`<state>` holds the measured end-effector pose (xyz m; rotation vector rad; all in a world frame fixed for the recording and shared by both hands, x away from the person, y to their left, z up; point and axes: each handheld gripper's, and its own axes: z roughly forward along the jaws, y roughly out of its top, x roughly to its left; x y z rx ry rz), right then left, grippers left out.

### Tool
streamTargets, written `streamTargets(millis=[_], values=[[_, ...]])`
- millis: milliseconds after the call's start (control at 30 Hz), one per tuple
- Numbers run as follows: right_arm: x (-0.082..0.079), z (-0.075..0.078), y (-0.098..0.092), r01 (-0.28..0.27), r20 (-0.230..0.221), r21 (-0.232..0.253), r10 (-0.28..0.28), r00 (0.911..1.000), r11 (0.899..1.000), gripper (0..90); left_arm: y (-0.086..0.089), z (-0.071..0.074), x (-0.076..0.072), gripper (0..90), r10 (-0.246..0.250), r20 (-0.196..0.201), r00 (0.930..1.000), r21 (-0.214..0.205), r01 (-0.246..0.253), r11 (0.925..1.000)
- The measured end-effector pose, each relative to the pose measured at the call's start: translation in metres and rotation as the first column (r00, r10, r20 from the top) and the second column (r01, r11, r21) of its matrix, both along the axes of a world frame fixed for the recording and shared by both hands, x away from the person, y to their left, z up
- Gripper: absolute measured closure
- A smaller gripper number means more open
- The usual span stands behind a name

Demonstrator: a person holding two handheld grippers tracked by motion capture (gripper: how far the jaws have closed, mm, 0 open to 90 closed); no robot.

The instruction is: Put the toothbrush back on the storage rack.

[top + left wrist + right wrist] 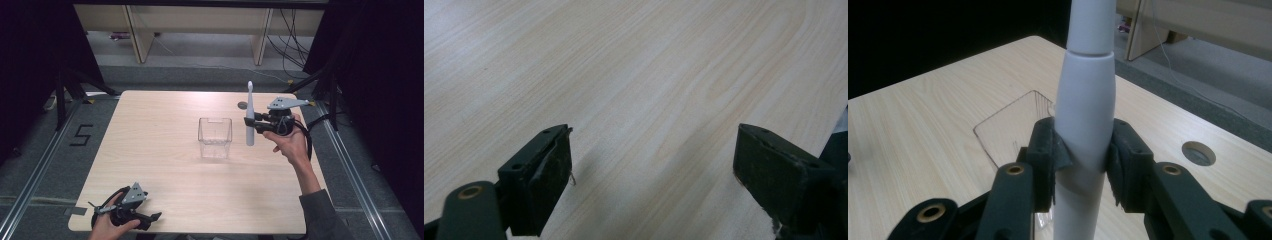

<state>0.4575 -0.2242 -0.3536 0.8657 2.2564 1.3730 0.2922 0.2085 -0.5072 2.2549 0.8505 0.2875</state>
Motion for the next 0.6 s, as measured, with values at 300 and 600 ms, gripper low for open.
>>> streamTargets(millis=[300, 600], values=[[0.003, 0.01, 0.014, -0.019, -0.006, 0.01, 0.019, 0.9998, 1.0, 67.0, 0.001, 0.0, 0.0, 15.4, -0.001, 0.006, 1.0, 0.009, 0.001, 1.0], [0.005, 0.018, 0.025, -0.037, 0.01, -0.004, 0.037, 0.9993, 0.999, 67.0, 0.001, 0.001, 0.0, 15.4, -0.003, 0.007, 1.0, 0.01, 0.003, 1.0]])
